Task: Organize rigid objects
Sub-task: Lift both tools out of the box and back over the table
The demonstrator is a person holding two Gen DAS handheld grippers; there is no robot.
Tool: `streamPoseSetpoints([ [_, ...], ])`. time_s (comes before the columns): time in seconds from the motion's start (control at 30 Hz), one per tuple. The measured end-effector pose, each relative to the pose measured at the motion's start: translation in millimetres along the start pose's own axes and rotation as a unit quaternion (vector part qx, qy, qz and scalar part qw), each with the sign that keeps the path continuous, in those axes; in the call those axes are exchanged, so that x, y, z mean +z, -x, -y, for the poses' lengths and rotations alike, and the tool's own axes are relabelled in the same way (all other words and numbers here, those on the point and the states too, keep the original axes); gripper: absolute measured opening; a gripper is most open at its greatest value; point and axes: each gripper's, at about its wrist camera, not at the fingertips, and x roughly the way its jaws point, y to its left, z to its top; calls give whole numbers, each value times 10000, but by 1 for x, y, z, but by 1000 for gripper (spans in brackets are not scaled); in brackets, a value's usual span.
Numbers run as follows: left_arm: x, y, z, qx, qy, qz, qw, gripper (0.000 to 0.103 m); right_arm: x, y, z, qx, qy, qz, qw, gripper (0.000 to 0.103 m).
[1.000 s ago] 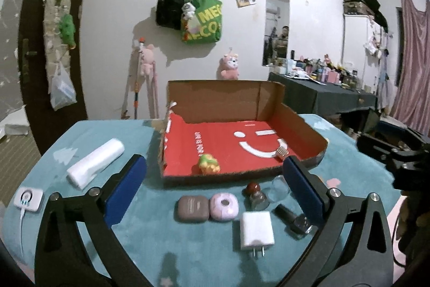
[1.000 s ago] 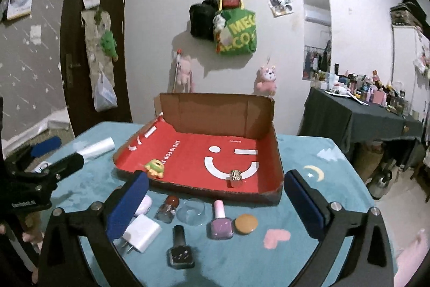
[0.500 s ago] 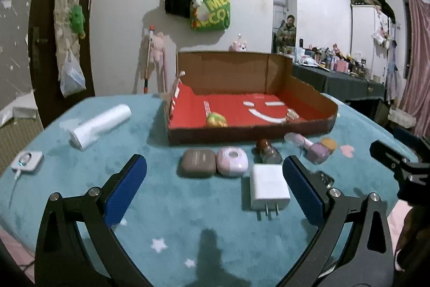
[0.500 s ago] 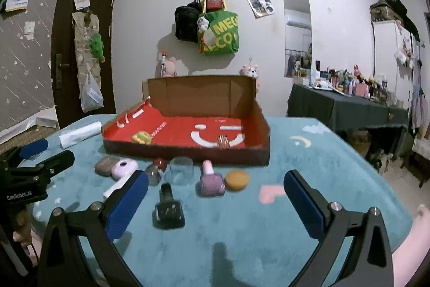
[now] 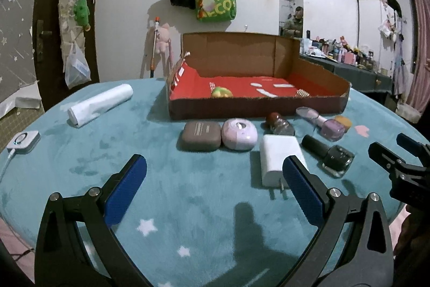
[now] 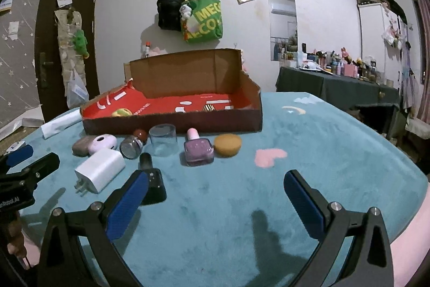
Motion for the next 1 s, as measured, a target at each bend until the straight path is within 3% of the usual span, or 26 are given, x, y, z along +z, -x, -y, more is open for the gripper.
streamPoseSetpoints([
  [0.6,-10,-8,-3,-2,65,-123,9999,103,-15,-14,-8,15,98,-179,9998,103],
  [1.0,14,-14,22,-447,-301,-477,9974,103,-2,-18,-11,343,201,-403,9984,103],
])
